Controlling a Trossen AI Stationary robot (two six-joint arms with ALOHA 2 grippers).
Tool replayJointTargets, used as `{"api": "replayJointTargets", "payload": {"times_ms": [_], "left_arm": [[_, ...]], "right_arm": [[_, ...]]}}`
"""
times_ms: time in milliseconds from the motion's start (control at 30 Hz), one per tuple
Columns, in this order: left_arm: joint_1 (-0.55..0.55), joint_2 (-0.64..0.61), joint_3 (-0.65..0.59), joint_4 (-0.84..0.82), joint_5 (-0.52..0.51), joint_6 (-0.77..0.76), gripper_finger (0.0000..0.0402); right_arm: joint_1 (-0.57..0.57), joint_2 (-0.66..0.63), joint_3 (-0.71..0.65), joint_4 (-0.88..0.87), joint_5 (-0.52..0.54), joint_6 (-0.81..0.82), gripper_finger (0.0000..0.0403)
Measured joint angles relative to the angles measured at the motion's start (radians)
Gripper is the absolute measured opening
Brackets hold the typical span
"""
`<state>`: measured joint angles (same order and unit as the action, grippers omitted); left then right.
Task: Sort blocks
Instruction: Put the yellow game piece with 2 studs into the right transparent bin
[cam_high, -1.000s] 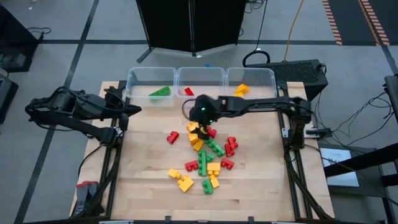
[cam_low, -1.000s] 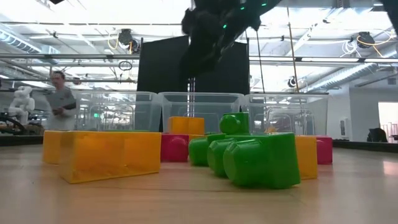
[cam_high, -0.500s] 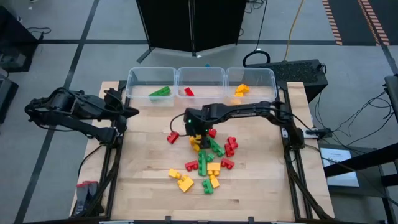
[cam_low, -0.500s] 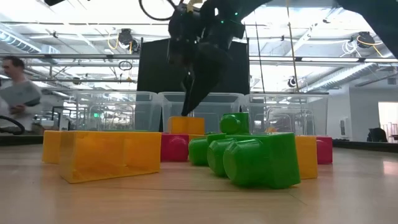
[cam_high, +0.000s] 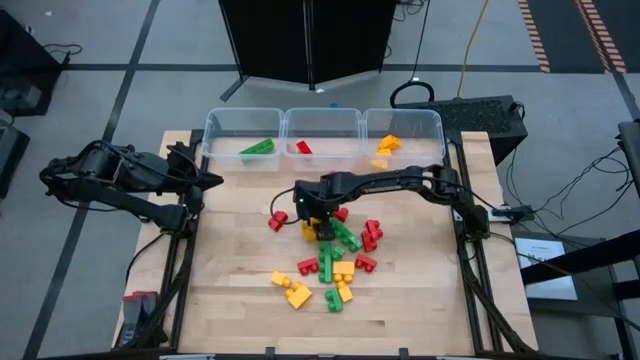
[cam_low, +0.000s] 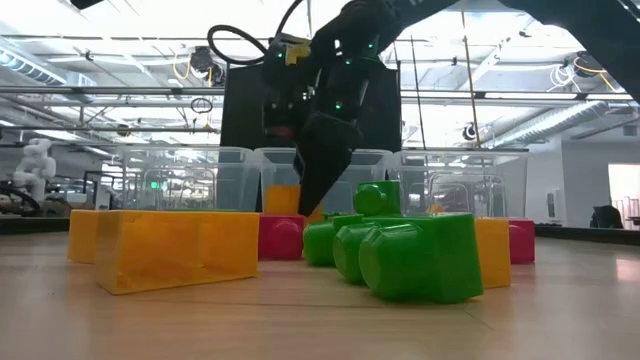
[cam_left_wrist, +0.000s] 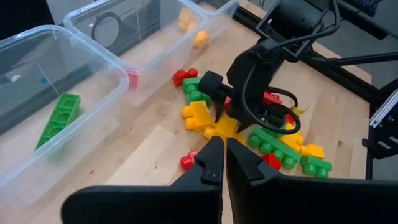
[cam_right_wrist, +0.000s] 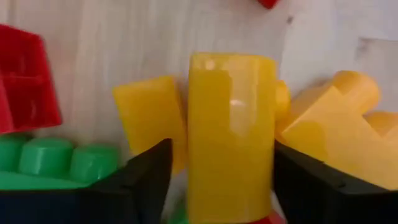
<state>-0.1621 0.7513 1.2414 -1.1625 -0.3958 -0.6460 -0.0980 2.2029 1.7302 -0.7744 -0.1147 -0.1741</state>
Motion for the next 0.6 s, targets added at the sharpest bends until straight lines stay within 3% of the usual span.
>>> {"api": "replayJointTargets", "payload": {"times_ms": [133, 433, 600], "left_arm": [[0.000, 0.000, 0.000, 0.000, 0.000, 0.000, 0.0000], [0.000, 0.000, 0.000, 0.000, 0.013, 0.000, 0.0000], [0.000, 0.000, 0.000, 0.000, 0.025, 0.000, 0.0000]], "right_arm": [[0.000, -0.002, 0.000, -0.002, 0.011, 0.037, 0.0150], [0.021, 0.001, 0.043, -0.061, 0.005, 0.058, 0.0147], [0.022, 0.002, 0.158, -0.119, 0.005, 0.058, 0.0147]]}}
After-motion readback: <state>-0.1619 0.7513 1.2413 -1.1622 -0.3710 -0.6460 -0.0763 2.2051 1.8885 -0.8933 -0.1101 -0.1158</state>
